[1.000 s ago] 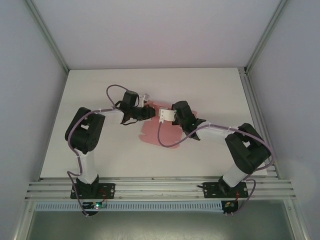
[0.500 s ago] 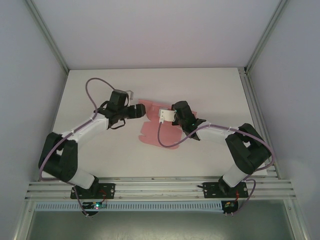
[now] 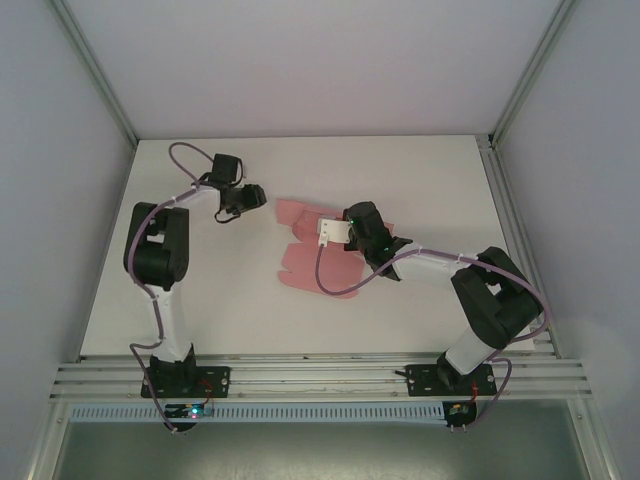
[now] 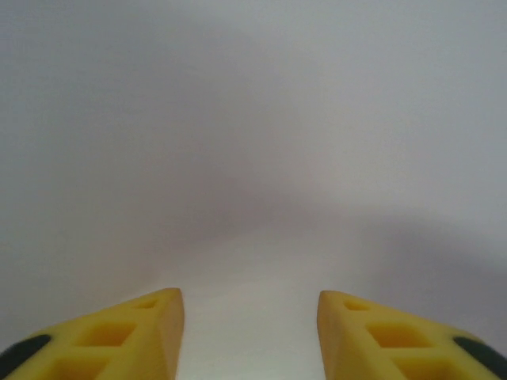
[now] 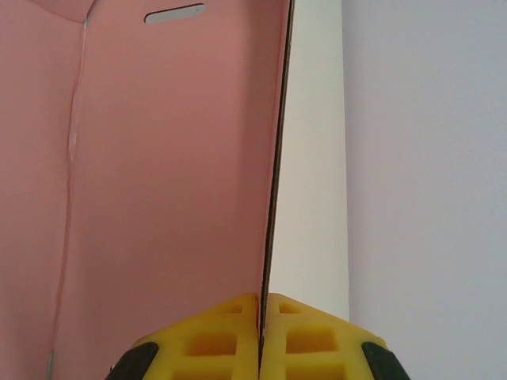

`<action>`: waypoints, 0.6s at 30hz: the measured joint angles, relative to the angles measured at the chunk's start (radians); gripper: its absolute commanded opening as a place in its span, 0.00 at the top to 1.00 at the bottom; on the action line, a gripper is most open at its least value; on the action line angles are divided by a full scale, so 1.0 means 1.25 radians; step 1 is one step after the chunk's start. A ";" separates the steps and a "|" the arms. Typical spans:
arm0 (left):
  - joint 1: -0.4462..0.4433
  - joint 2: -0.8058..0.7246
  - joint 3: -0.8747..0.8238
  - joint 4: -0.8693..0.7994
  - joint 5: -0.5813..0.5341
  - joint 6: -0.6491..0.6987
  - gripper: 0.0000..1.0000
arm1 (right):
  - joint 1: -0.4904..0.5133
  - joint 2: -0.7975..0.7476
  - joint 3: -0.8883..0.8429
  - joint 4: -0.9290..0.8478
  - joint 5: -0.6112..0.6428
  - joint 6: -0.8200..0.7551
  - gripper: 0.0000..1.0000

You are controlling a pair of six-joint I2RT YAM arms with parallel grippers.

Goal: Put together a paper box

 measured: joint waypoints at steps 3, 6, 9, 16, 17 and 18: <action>-0.012 0.017 0.022 0.001 0.111 0.048 0.68 | 0.000 0.000 0.000 0.000 0.000 0.000 1.00; -0.025 0.007 0.001 0.023 0.208 0.099 0.77 | -0.006 0.000 -0.001 -0.008 0.013 0.000 1.00; -0.029 -0.030 -0.074 0.053 0.283 0.135 0.80 | -0.014 0.000 -0.001 -0.012 0.012 0.000 1.00; -0.102 -0.155 -0.207 0.081 0.363 0.180 0.81 | -0.011 0.000 -0.001 -0.020 0.008 0.003 1.00; -0.117 -0.162 -0.208 0.082 0.364 0.186 0.81 | -0.009 0.000 -0.003 -0.020 0.009 0.003 1.00; -0.134 -0.168 -0.208 0.082 0.365 0.193 0.81 | -0.005 0.000 -0.005 -0.019 0.013 0.003 1.00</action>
